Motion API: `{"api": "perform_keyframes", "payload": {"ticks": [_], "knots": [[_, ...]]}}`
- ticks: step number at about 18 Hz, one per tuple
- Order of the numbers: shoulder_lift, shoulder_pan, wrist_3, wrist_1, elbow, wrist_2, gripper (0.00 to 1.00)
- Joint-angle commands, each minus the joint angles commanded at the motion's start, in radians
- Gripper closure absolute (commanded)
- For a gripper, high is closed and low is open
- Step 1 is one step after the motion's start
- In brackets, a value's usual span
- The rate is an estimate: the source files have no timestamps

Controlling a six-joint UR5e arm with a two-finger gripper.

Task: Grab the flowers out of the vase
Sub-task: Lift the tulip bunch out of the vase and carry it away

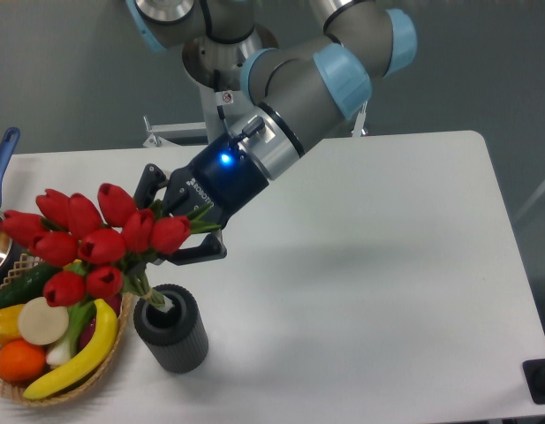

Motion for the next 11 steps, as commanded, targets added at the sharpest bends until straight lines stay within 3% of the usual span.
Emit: {"api": "perform_keyframes", "payload": {"ticks": [2,7,11], "knots": [[0.002,0.017,0.005,0.002,0.000,0.002,1.00],[-0.001,0.191,0.118,0.002,-0.014,-0.026,1.00],[-0.014,0.273,0.225,-0.002,-0.017,-0.002,1.00]]}}
